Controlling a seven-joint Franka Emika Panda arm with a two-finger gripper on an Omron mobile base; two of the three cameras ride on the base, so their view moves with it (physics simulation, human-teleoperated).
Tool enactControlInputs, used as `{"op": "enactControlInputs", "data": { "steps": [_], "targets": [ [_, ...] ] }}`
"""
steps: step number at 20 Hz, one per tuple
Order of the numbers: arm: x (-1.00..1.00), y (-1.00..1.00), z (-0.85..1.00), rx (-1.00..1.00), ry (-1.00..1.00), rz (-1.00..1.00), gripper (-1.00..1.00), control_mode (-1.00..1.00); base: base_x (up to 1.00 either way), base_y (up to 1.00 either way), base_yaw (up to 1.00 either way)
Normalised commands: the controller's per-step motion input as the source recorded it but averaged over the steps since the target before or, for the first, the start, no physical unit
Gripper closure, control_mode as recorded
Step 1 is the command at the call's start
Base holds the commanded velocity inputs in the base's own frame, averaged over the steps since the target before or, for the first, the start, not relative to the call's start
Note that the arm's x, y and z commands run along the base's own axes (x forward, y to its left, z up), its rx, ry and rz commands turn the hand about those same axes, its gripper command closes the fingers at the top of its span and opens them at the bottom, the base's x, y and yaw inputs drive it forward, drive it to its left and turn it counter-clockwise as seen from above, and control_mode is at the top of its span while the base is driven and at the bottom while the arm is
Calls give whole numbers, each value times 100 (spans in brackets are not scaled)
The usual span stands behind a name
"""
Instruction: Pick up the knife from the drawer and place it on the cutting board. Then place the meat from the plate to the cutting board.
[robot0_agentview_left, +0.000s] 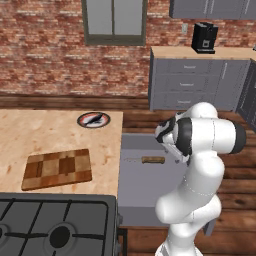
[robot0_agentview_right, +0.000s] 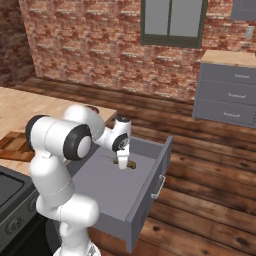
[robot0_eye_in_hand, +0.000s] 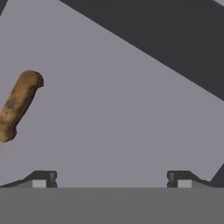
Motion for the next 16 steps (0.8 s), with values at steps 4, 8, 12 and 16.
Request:
{"op": "enactControlInputs", "data": {
  "steps": [4, 8, 12, 16],
  "targets": [
    [23, 17, -1, -1, 0, -4, -100, -100, 0, 0, 0],
    [24, 9, -1, -1, 0, -3, -100, -100, 0, 0, 0],
    [12, 0, -6, 0, 0, 0, -100, -100, 0, 0, 0],
    [16, 6, -19, -1, 0, -2, -100, -100, 0, 0, 0]
  ]
}}
